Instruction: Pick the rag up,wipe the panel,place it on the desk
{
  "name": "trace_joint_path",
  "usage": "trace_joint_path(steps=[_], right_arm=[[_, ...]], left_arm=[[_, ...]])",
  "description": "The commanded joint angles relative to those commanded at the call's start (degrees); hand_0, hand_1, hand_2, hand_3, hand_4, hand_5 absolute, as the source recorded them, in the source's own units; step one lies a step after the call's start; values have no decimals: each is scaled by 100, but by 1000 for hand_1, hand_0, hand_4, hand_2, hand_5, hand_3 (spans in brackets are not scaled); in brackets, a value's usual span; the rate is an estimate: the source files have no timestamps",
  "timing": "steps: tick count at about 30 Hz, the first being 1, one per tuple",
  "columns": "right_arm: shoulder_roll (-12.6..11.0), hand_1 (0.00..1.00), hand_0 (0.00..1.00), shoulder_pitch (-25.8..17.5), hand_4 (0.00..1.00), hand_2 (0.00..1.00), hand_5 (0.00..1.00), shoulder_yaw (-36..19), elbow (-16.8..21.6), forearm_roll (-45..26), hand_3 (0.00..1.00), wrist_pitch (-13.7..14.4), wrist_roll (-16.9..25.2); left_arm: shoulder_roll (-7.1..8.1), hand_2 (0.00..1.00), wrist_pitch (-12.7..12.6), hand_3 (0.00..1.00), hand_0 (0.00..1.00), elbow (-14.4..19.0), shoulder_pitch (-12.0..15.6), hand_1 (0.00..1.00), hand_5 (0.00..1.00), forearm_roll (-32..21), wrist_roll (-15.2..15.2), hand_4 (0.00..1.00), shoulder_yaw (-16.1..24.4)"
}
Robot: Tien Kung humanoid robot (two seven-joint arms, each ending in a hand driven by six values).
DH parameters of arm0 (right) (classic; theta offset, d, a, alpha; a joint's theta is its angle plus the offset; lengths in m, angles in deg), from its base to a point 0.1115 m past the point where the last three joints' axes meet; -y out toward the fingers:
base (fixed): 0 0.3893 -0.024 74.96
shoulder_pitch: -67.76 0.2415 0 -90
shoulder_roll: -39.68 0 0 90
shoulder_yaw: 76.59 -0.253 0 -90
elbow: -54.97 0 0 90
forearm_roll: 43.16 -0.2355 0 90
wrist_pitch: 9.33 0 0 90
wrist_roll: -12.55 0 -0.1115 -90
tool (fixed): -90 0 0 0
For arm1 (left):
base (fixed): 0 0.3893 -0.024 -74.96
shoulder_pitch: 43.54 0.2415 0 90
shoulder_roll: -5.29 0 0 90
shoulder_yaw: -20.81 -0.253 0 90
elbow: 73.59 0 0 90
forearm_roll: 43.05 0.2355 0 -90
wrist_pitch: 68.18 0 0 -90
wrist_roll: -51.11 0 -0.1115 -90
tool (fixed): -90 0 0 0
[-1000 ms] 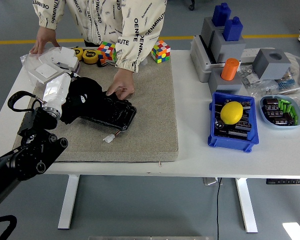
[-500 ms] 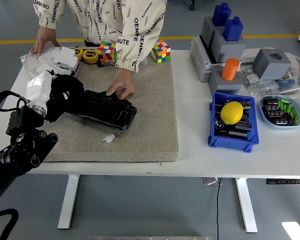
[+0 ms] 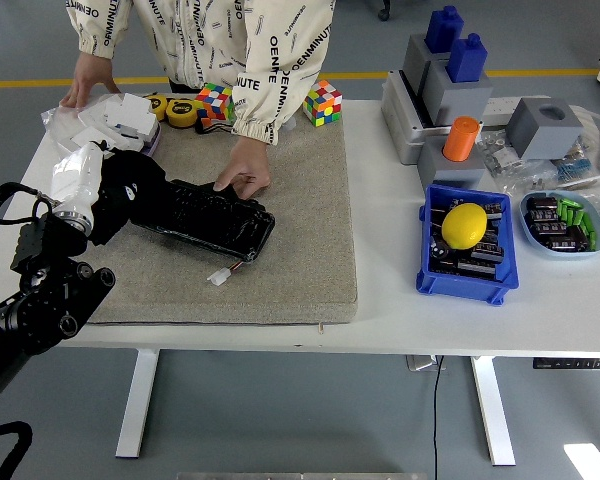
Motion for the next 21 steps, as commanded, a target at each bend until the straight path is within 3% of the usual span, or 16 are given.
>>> trace_joint_path(steps=[10, 21], right_arm=[[-2, 558, 544, 1, 881, 493, 351, 20, 6, -16, 521, 0, -4], [-7, 558, 545, 4, 881, 492, 349, 19, 8, -3, 522, -1, -3]], left_arm=[[54, 379, 102, 561, 203, 621, 73, 295, 2, -233, 196, 715, -737], [225, 377, 205, 561, 202, 1621, 143, 292, 2, -567, 445, 717, -1648]])
